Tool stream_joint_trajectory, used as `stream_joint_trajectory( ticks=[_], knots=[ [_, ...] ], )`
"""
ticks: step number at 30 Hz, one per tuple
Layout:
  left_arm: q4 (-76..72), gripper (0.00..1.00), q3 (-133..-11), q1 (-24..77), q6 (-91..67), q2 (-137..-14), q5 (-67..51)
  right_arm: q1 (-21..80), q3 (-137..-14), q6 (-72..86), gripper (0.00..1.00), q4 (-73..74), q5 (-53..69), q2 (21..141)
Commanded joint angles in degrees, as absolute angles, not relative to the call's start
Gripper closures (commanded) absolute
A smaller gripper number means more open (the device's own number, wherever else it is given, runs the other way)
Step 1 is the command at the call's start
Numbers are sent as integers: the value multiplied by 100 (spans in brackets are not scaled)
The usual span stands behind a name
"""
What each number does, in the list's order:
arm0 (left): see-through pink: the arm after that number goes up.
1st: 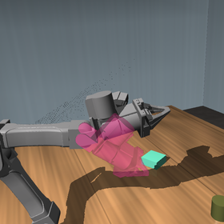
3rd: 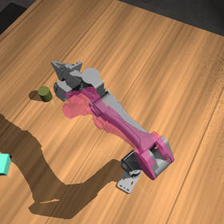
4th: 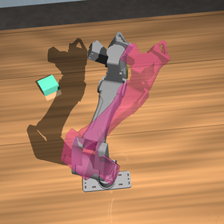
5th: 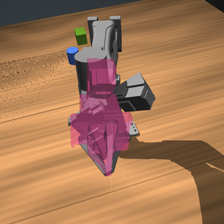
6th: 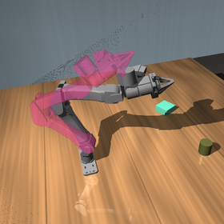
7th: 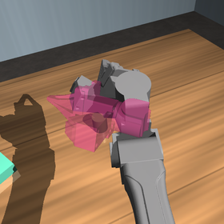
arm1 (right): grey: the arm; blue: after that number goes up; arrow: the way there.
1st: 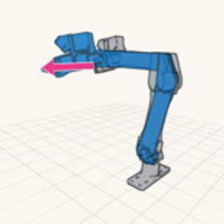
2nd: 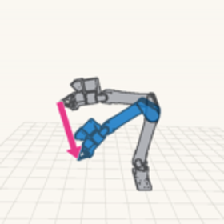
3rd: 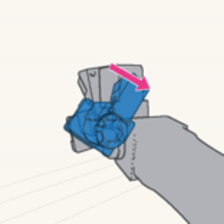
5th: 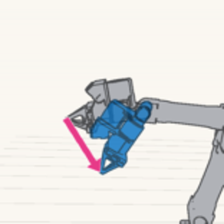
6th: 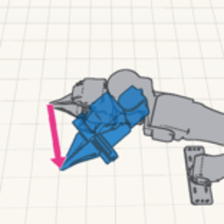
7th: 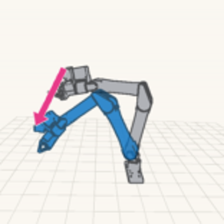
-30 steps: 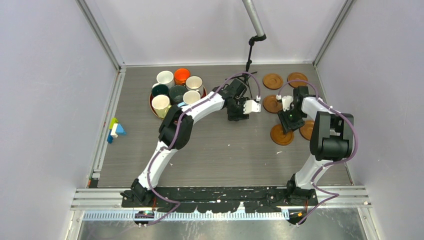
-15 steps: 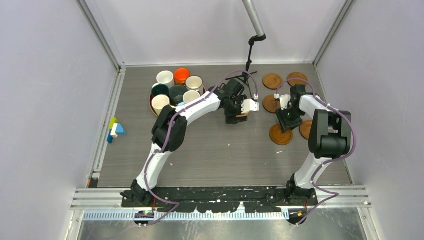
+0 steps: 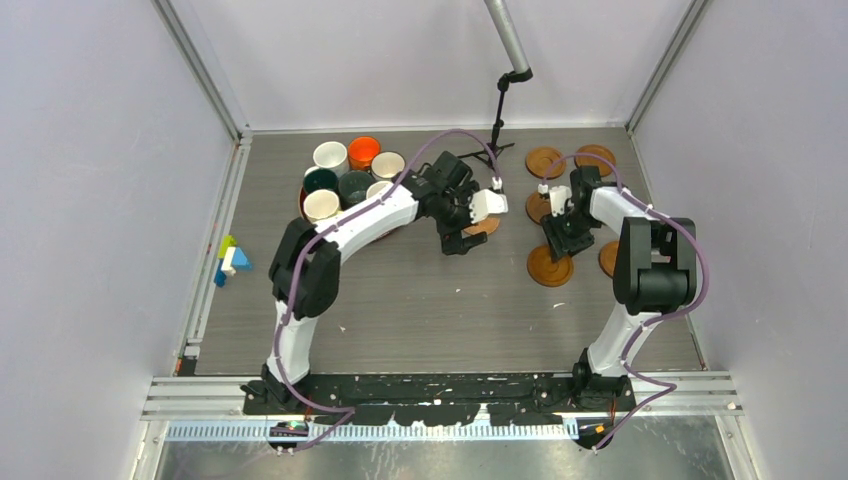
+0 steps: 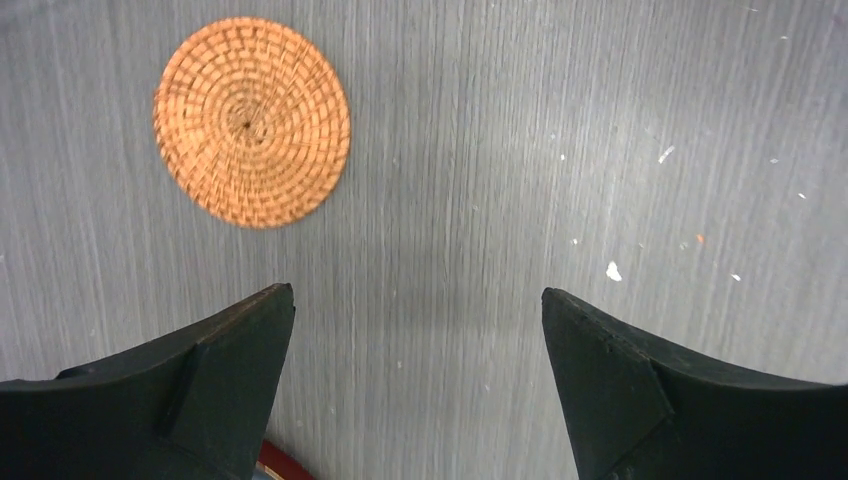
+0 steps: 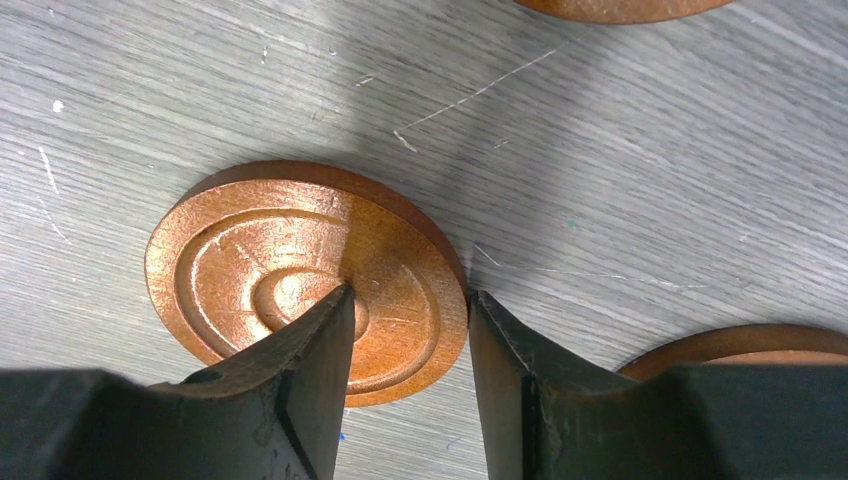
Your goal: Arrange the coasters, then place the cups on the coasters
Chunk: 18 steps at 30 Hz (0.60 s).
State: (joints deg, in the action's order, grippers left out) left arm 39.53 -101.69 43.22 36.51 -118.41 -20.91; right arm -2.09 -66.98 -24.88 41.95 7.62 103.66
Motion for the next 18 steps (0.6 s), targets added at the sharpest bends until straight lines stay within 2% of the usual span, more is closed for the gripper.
stream_joint_trajectory(
  ticks=[1,18],
  knots=[
    [3880,3,-9906,4109,3159,-10952,-2325,-184,-6966,-2565,48,4375,847,10139],
    [3789,0,-8164,3499,2482,-8539,-2402,-236,-6941,-2830,48,4234,149,10355]
  ],
)
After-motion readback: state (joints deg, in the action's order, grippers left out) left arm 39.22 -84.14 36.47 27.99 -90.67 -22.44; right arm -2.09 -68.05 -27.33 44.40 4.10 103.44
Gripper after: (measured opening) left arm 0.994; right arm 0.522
